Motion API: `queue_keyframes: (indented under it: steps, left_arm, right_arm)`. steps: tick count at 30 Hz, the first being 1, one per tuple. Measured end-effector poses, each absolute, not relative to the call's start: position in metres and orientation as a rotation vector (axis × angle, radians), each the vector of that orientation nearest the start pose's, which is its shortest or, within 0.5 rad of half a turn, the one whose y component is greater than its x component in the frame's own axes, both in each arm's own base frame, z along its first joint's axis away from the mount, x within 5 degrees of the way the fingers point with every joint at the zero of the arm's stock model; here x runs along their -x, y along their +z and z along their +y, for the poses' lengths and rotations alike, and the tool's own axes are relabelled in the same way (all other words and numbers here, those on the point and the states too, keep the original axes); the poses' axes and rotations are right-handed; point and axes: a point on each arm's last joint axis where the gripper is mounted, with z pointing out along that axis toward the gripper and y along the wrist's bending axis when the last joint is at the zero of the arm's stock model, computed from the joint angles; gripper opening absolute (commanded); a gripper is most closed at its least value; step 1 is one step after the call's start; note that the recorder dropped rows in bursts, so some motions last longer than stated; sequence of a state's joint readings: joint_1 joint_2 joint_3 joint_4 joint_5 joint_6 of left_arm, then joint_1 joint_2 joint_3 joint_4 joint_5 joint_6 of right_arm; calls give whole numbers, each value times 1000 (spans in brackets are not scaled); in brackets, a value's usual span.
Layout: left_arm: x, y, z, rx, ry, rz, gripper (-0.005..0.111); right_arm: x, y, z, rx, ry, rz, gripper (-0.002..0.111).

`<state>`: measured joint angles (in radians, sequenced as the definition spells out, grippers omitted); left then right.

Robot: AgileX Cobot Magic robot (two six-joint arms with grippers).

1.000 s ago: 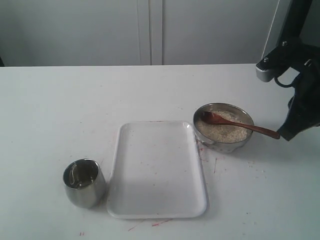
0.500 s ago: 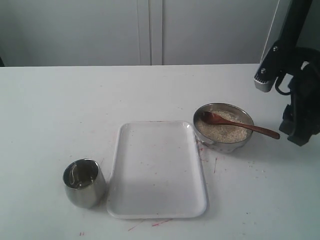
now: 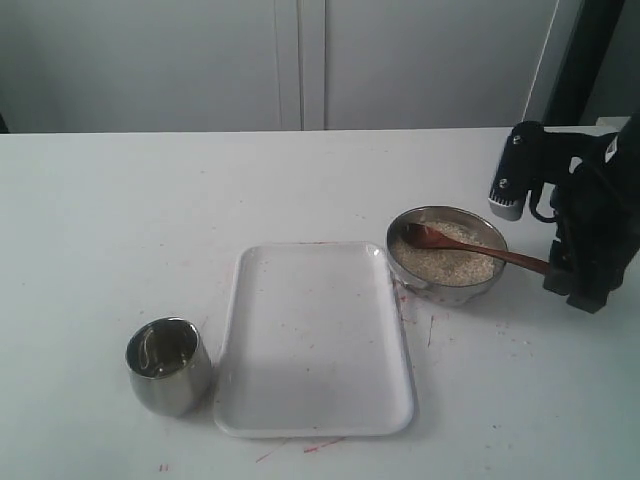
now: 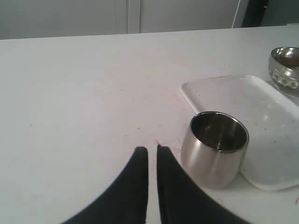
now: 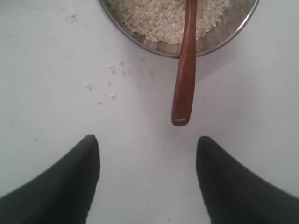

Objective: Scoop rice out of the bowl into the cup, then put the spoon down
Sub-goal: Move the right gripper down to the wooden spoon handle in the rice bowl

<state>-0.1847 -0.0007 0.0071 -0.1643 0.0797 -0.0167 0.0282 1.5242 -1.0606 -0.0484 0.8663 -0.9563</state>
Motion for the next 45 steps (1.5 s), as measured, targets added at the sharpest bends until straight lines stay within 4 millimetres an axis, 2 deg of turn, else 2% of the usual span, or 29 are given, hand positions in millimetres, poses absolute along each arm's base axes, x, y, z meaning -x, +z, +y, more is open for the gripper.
queue_keyframes:
  steps: [19, 23, 29, 34, 38, 41, 45]
  left_arm:
    - [-56, 204, -12, -14, -297, 1576, 14]
    - [-56, 204, -12, -14, -297, 1576, 14]
    - [-56, 204, -12, -14, -297, 1576, 14]
    - [-56, 204, -12, -14, -297, 1576, 14]
    - [-56, 204, -12, -14, -297, 1576, 14]
    - [-56, 204, -12, -14, -297, 1576, 14]
    - [-56, 204, -12, -14, -297, 1576, 14]
  right_arm:
    - [-322, 208, 7, 1386, -240, 2510, 58]
    - [-328, 205, 7, 1367, -265, 2471, 52]
    - [-331, 198, 7, 1375, -256, 2484, 49]
    - [-334, 184, 7, 1396, -231, 2516, 49]
    - [-335, 183, 7, 1394, -235, 2510, 49]
    - [-336, 183, 7, 1388, -242, 2500, 45]
    - [-337, 184, 7, 1384, -250, 2487, 32]
